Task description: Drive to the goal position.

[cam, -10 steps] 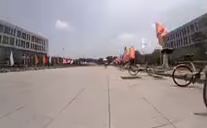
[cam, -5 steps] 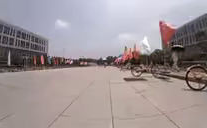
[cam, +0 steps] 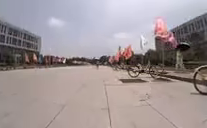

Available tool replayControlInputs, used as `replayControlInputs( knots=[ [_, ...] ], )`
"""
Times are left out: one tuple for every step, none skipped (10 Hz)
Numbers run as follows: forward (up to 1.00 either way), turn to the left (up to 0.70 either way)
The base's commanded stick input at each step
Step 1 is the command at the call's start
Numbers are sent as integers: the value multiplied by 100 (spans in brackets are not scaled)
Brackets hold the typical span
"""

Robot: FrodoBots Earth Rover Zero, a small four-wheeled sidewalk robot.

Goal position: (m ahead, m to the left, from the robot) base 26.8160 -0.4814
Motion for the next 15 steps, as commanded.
replayControlInputs(
  knots=[
    [100, 0],
    [100, 0],
    [100, 0],
    [100, 0],
    [100, 0],
    [100, 0],
    [100, 0],
    [100, 0],
    [100, 0],
    [100, 0],
    [100, 0],
    [100, 0],
    [100, 0],
    [100, -35],
    [100, -24]
  ],
)
